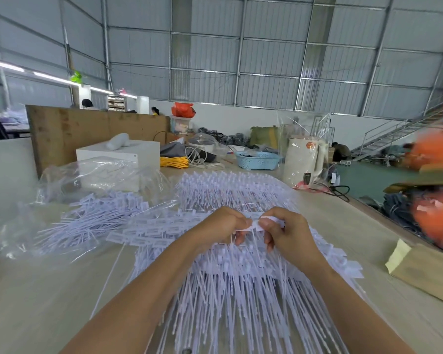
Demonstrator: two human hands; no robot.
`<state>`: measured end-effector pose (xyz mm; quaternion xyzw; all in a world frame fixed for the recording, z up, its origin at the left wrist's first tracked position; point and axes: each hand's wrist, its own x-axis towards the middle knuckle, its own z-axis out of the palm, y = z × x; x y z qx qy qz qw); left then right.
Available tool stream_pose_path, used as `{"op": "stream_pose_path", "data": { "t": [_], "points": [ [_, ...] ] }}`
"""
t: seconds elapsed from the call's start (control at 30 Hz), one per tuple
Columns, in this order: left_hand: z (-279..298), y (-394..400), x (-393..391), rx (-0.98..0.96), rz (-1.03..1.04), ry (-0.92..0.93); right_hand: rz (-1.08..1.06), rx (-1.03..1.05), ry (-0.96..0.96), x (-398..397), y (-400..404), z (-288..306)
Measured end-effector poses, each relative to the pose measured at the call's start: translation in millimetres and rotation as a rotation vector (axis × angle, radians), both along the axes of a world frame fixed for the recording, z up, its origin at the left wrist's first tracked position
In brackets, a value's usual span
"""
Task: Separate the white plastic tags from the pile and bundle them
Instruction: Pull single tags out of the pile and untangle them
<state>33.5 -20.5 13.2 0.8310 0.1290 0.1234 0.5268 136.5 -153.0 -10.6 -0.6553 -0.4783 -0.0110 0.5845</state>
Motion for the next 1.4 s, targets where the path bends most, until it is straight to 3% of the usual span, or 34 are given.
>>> {"op": "stream_pose_path", "data": {
  "t": [0.13,0.27,0.33,0.4,0.5,0.63,0.77,0.93,1.07,1.2,1.4],
  "points": [
    [5.9,-0.7,-1.3,-0.052,-0.048,-0.016,-0.012,0.081,-0.128,4.5,0.0,4.2],
    [7.0,0.2,2.3,-0.071,-0.057,-0.046,-0.108,0.079,-0.077,8.7,1.8,4.8],
    [6.6,5.5,-1.3,-0.129,-0.073,-0.052,-0.321,0.141,0.036,29.8,-12.7,9.3],
    [5.9,11.5,-3.5,-0.147,-0.014,-0.075,-0.383,0.300,0.315,51.8,-33.8,15.7],
    [2.7,8.1,2.8,-0.051,0.043,-0.063,-0.178,0.361,0.599,55.1,-39.4,22.1],
    [1.0,-2.3,6.4,0.029,-0.007,0.026,0.107,0.273,0.758,30.9,-23.6,32.0],
    [-0.1,0.3,0.6,0.241,0.006,0.020,0.064,0.023,0.680,7.7,-7.1,20.4],
    [-1.8,-2.5,-1.5,0.393,0.016,-0.066,0.053,-0.080,0.483,-9.2,8.5,5.8],
    [-2.7,-2.9,-2.3,0.380,-0.009,-0.108,0.116,-0.036,0.485,-8.3,8.2,1.7],
    [-3.9,1.6,-2.7,0.424,0.055,-0.137,0.048,0.068,0.381,-4.2,4.6,4.4],
    [-4.7,7.7,-1.7,0.422,0.071,-0.031,0.074,0.113,0.438,-2.9,3.6,5.2]
  ]
}}
